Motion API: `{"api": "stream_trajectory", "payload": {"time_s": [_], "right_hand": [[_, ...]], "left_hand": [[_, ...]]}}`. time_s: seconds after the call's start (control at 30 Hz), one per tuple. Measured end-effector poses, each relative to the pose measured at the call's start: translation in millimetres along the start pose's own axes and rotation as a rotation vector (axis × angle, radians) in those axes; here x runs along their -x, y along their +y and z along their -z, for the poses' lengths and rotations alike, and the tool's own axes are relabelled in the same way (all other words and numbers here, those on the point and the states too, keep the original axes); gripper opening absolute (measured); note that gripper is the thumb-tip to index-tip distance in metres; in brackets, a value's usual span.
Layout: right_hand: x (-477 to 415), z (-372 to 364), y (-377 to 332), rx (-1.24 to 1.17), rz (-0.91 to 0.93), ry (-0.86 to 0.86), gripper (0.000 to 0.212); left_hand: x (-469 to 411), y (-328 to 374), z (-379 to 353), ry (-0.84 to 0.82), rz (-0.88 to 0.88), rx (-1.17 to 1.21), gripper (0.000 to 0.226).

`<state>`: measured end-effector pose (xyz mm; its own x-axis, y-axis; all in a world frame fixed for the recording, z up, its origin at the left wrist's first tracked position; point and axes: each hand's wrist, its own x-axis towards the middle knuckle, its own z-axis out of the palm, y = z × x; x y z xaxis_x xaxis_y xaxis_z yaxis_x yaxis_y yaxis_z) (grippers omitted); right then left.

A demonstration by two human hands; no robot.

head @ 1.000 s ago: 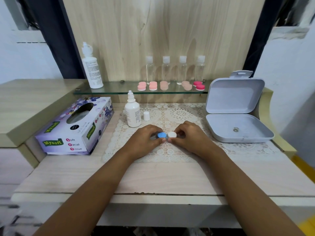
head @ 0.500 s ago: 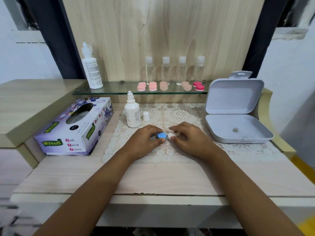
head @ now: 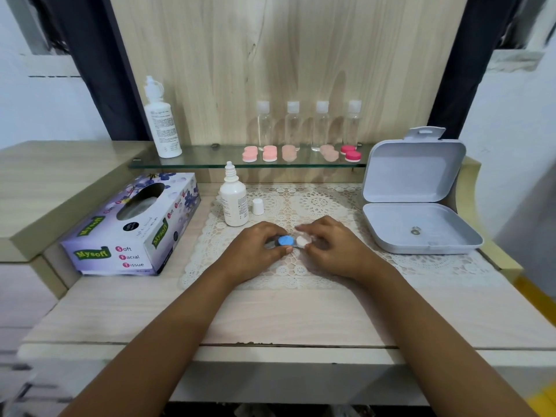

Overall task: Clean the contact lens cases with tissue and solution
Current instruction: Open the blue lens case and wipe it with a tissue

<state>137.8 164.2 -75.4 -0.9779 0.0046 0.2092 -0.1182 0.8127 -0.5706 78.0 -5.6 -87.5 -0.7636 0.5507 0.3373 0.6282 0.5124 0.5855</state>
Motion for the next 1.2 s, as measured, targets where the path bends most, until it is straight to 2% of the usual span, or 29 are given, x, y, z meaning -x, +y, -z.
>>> {"api": "stream_trajectory", "payload": {"time_s": [0.1, 0.17, 0.37, 0.53, 0.9, 1.03, 1.2], "right_hand": [[-1.6, 0.3, 3.8, 0.032, 0.024, 0.016, 0.029], [-1.8, -0.9, 4.4, 0.031, 0.013, 0.047, 0.025], [-1.0, -2.5, 4.7, 0.038, 0.012, 0.011, 0.040], [-2.6, -3.4, 8.3, 0.041, 0.036, 0.014, 0.030], [-3.3, -3.7, 8.5, 0.049, 0.061, 0.032, 0.028], [-3.4, -0.2, 6.1, 0.031, 0.035, 0.051, 0.026], [-8.2, 8.7, 1.7, -0.002, -0.031, 0.170, 0.026]], "left_hand": [[0.1, 0.2, 0.3, -0.003, 0.003, -0.008, 0.027], [0.7, 0.3, 0.6, -0.006, 0.001, -0.009, 0.027], [0.6, 1.1, 0.3, -0.008, 0.007, 0.003, 0.027], [0.7, 1.3, 0.3, -0.008, 0.012, -0.008, 0.028], [2.2, 2.8, 0.1, -0.021, 0.014, -0.044, 0.026], [3.1, 3.3, 0.2, -0.046, 0.024, -0.091, 0.042], [1.8, 0.3, -1.3, -0.080, 0.069, -0.215, 0.060]]}}
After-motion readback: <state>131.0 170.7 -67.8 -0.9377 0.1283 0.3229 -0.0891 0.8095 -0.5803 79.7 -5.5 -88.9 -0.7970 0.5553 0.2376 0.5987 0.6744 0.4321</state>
